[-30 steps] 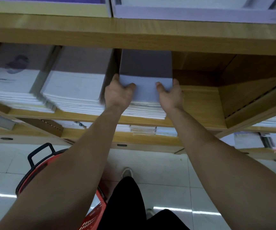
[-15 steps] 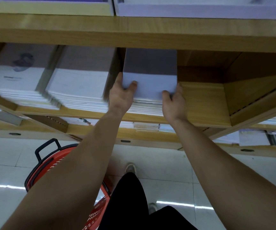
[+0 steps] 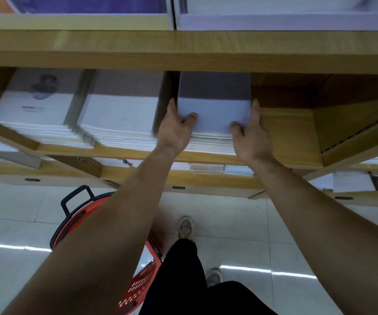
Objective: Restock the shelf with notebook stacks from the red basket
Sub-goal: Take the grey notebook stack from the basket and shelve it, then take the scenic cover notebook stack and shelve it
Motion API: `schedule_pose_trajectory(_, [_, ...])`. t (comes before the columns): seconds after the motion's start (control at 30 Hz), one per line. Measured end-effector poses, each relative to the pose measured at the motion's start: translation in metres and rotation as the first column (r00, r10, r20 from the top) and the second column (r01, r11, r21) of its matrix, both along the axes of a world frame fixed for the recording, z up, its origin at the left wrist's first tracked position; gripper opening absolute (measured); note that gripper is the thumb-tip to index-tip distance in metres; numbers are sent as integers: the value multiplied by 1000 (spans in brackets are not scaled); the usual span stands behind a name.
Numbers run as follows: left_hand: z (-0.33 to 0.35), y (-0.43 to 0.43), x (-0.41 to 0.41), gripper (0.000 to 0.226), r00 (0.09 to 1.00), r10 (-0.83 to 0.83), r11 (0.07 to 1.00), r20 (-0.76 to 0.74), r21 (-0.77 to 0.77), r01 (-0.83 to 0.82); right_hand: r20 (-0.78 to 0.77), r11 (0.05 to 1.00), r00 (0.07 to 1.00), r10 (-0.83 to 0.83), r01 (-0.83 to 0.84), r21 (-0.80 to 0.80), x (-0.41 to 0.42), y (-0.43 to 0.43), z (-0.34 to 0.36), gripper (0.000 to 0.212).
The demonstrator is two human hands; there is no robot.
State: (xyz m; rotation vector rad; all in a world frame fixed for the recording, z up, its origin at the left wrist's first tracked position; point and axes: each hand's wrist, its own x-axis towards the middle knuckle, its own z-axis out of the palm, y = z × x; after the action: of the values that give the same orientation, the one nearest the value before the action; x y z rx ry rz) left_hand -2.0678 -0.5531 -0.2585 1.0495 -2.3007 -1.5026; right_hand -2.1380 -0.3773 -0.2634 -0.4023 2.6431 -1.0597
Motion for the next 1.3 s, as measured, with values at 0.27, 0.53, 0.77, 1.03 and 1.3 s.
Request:
schedule_pose_trajectory(0.27, [-12,3,-1,72,998,-47,991,43,-125,52,-45,986,996,78,-70,151,6,-7,-2,79])
schedule_pose_trajectory(0.53, [16,8,39,62,994,-72,996,83,62,67,27,967,994,107,-111,232,47,22,21,77])
schedule_pose_trajectory(0.77, [22,24,157,71,864,-181,947,469,-153,281,97,875,975,200,-222,429,113,47,27,79])
schedule_pose_trajectory(1.03, [15,0,281,73,713,-166,929,681,-134,345,194,753,924,331,-382,537,171,23,29,77])
schedule_pose_trajectory(1.3, [0,-51,410,71,694,-121,937,710,-149,315,221,644,847,483,-515,566,266,-58,16,83])
